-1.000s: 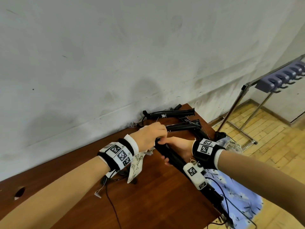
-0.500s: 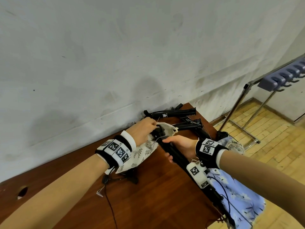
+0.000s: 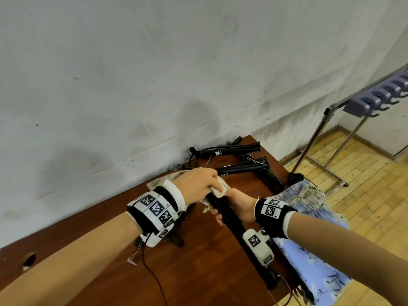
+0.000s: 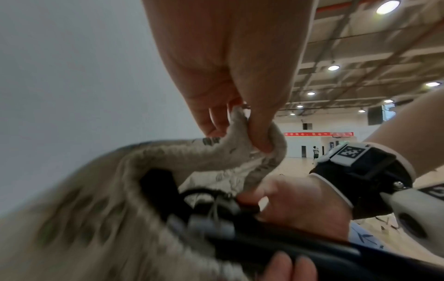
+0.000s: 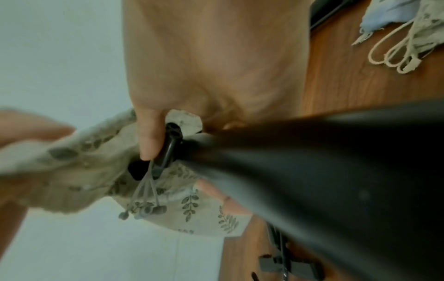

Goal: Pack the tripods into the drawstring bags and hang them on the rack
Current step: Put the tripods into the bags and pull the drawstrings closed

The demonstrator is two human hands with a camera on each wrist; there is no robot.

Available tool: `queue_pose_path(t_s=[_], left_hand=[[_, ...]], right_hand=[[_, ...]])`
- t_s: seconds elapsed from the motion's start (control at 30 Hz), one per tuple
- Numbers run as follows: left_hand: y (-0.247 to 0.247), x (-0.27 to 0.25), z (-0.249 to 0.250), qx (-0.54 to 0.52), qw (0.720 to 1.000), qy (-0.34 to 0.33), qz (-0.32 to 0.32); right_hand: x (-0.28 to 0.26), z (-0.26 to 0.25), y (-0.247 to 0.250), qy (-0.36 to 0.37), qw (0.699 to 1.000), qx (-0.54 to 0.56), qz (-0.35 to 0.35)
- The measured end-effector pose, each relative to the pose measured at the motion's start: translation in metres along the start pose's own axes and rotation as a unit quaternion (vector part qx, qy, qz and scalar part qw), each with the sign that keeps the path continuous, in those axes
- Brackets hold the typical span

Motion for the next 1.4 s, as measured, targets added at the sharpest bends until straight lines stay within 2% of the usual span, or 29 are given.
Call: queue_pose_path(t_s=[0.13, 0.23, 0.3, 0.4, 0.47, 0.6, 0.63, 0.7, 0.77, 0.83, 0.87, 0.97, 1.07, 1.1, 1.2, 1.23, 1.3, 1.4], left_hand=[[0.018, -0.012, -0.042, -0.013, 0.993, 0.081, 0.085], [0.017, -0.018, -0.07, 0.0, 0.987, 0.122, 0.105], [0.015, -0.017, -0.078, 0.001, 0.982, 0.144, 0.124], [0.023, -0.011, -0.077, -0.014, 0.969, 0.162, 0.186], [0.02, -0.003, -0.066, -0.051, 0.973, 0.156, 0.164], [-0.008, 0.009, -0.015, -0.087, 0.994, 0.054, 0.046], [-0.011, 0.011, -0.011, -0.093, 0.994, 0.05, 0.035], [-0.007, 0.015, -0.02, -0.127, 0.986, 0.091, 0.061], [0.009, 0.012, -0.043, -0.144, 0.964, 0.167, 0.149], [0.026, 0.004, -0.067, -0.152, 0.925, 0.25, 0.242], [0.03, 0.0, -0.08, -0.155, 0.907, 0.286, 0.269], [0.033, -0.006, -0.115, -0.158, 0.862, 0.391, 0.281], [0.029, -0.014, -0.143, -0.204, 0.815, 0.453, 0.297], [0.023, -0.017, -0.15, -0.261, 0.789, 0.464, 0.306], [-0.003, -0.017, -0.157, -0.464, 0.675, 0.477, 0.319], [-0.005, -0.018, -0.155, -0.488, 0.654, 0.479, 0.324], [-0.003, -0.017, -0.15, -0.489, 0.652, 0.477, 0.33], [0.001, -0.016, -0.144, -0.418, 0.708, 0.489, 0.293]], right_hand=[[-0.015, -0.028, 0.014, 0.049, 0.997, 0.053, 0.019], [-0.022, -0.038, 0.02, 0.07, 0.994, 0.078, 0.019], [-0.024, -0.042, 0.02, 0.078, 0.993, 0.087, 0.011], [-0.025, -0.044, 0.017, 0.082, 0.991, 0.102, -0.002], [-0.021, -0.045, 0.022, 0.087, 0.99, 0.109, 0.018], [-0.013, -0.047, 0.036, 0.102, 0.985, 0.127, 0.064], [-0.013, -0.049, 0.036, 0.106, 0.983, 0.132, 0.066], [-0.014, -0.051, 0.037, 0.1, 0.982, 0.141, 0.071], [-0.015, -0.053, 0.039, 0.089, 0.981, 0.151, 0.08], [-0.014, -0.053, 0.043, 0.082, 0.979, 0.154, 0.101], [-0.014, -0.052, 0.044, 0.079, 0.979, 0.151, 0.108], [-0.015, -0.052, 0.038, 0.074, 0.982, 0.148, 0.091], [-0.02, -0.052, 0.026, 0.07, 0.984, 0.152, 0.065], [-0.02, -0.051, 0.024, 0.069, 0.984, 0.155, 0.061], [-0.018, -0.047, 0.022, 0.067, 0.981, 0.173, 0.065], [-0.017, -0.045, 0.024, 0.066, 0.978, 0.183, 0.075], [-0.015, -0.042, 0.029, 0.065, 0.972, 0.205, 0.098], [-0.015, -0.037, 0.033, 0.059, 0.965, 0.23, 0.116]])
Point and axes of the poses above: each hand's wrist, its own x-axis towards the middle knuckle, its own y-axis out of the back of the hand, z = x × y, the point moved 10 cm from there along x, towards the middle knuckle, and after that the axes turned 6 degrees about z, right-handed, at the moved point
